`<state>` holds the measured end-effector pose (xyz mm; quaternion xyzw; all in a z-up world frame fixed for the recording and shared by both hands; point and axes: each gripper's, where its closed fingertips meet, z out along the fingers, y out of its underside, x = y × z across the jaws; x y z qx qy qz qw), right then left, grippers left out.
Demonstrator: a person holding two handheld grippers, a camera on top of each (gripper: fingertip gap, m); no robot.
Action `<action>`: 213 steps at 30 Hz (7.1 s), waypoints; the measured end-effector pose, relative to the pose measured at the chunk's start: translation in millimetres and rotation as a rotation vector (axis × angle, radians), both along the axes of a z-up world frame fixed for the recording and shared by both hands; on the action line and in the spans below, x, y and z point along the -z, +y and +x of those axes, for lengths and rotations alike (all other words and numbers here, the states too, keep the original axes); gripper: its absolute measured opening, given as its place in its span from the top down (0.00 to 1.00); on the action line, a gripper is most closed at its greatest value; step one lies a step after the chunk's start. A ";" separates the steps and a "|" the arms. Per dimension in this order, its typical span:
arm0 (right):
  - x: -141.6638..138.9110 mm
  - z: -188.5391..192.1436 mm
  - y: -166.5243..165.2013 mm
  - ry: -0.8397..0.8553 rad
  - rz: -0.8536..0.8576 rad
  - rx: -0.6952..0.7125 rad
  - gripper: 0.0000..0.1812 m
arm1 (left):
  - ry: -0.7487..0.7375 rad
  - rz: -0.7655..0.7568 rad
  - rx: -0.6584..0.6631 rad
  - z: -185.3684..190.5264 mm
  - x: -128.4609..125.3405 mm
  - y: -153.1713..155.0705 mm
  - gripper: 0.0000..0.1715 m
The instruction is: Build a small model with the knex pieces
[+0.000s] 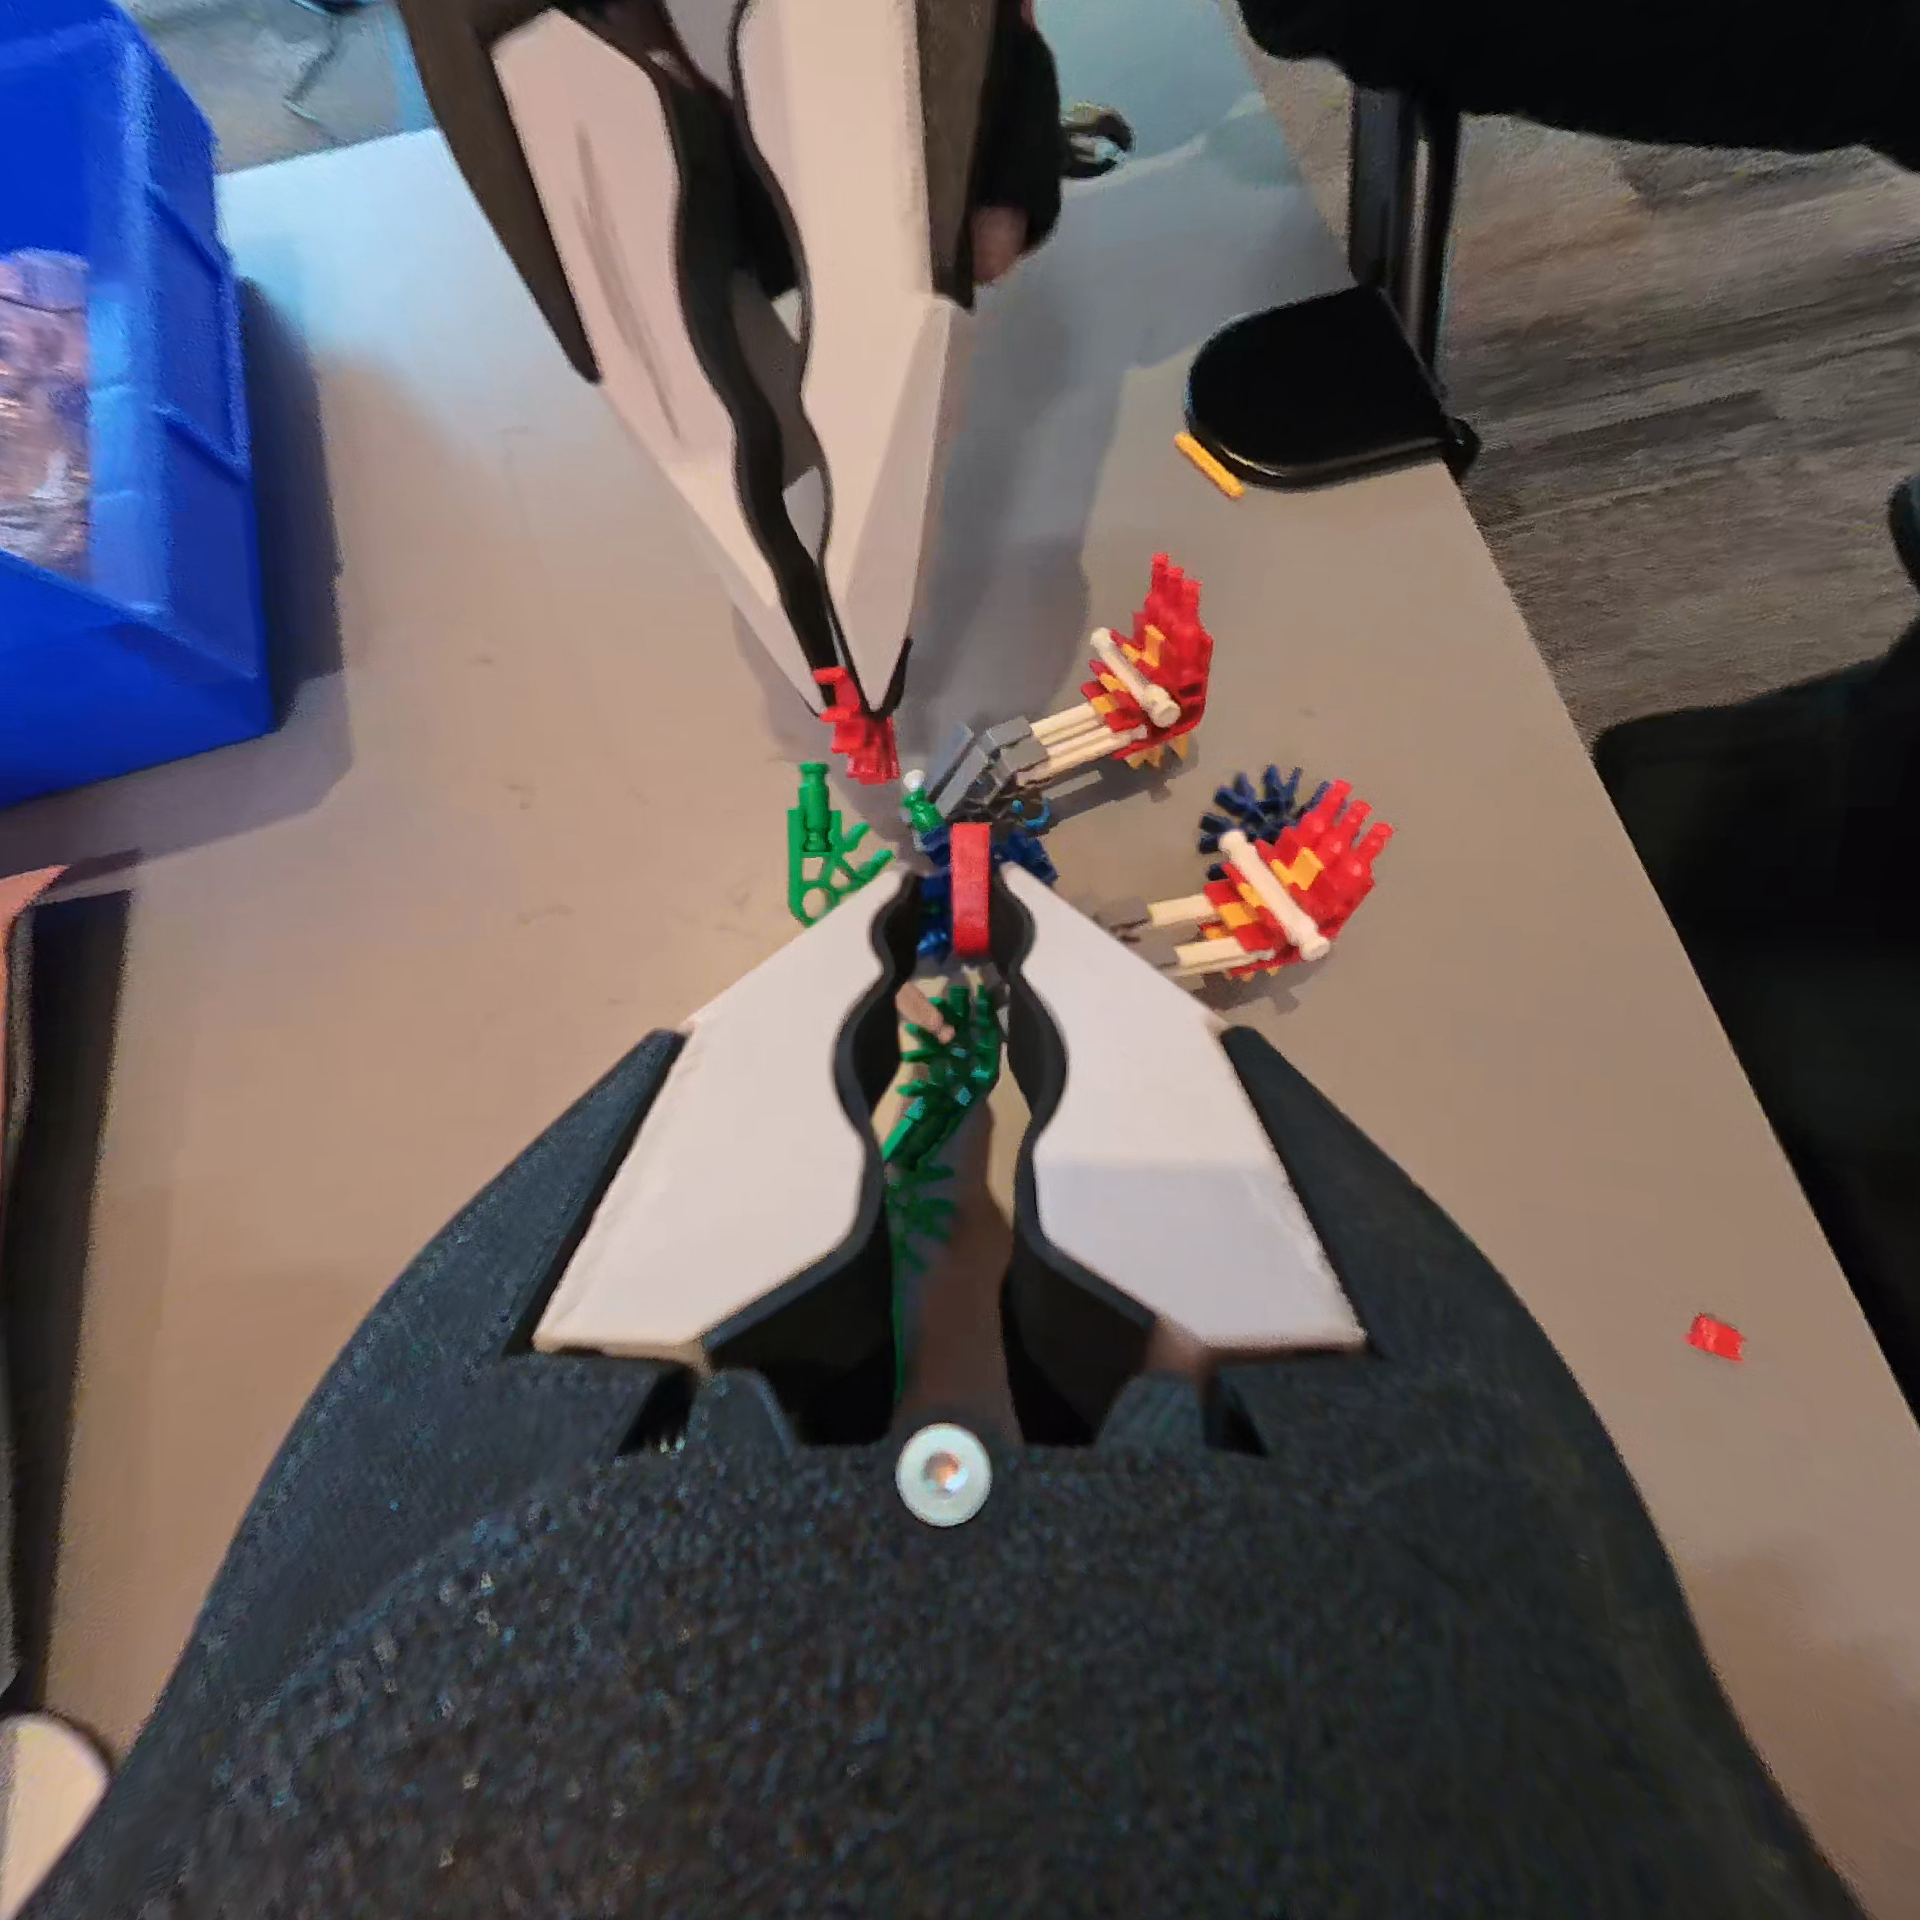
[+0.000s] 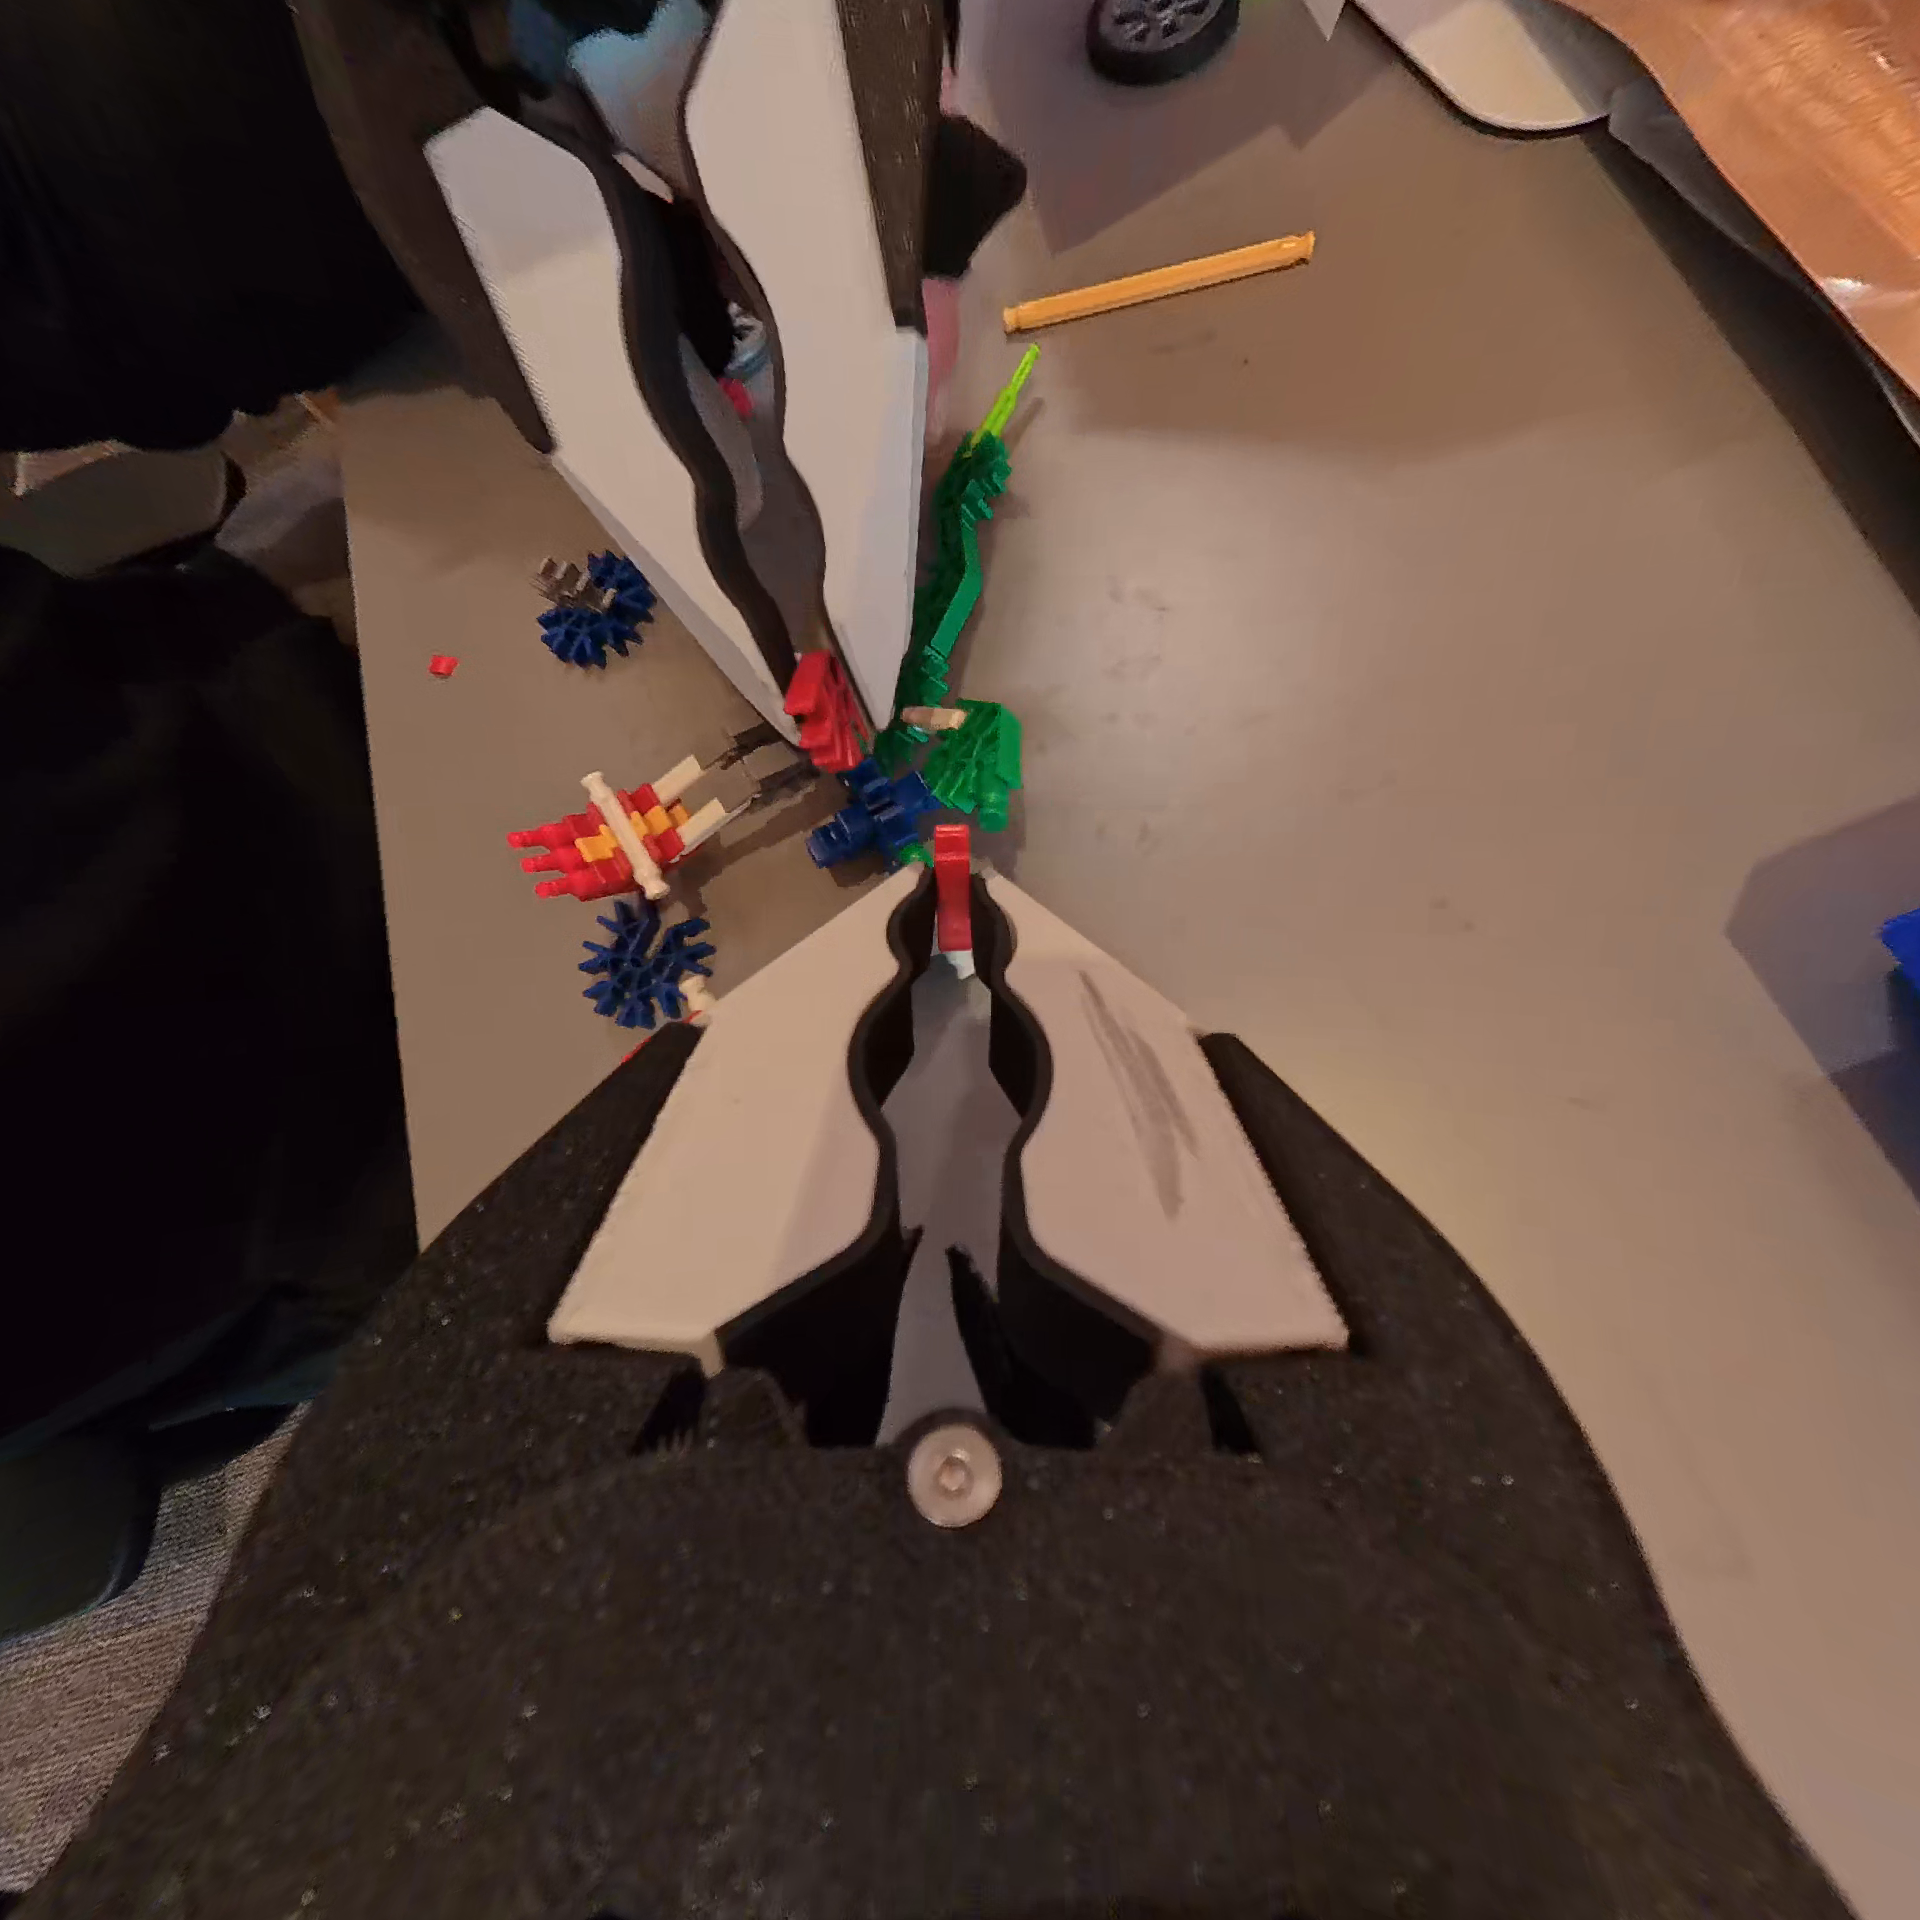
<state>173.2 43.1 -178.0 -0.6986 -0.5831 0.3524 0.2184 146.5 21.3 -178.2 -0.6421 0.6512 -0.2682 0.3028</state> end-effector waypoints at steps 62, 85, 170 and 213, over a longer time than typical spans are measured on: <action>7.9 -39.2 -42.6 0.086 -0.122 -0.119 0.97 | 0.169 0.527 -0.118 -13.7 0.7 -0.2 0.52; 7.7 -43.1 -48.0 0.075 -0.101 -0.177 0.97 | 0.115 0.630 -0.282 -19.0 -4.3 -4.9 0.59; 44.2 -99.5 -71.9 -0.073 0.188 -0.015 0.87 | -0.002 0.310 -0.276 -95.5 14.6 52.2 0.87; 18.8 -75.3 -65.1 -0.038 0.195 -0.016 0.88 | -0.058 0.208 -0.268 -98.6 -1.5 43.1 0.76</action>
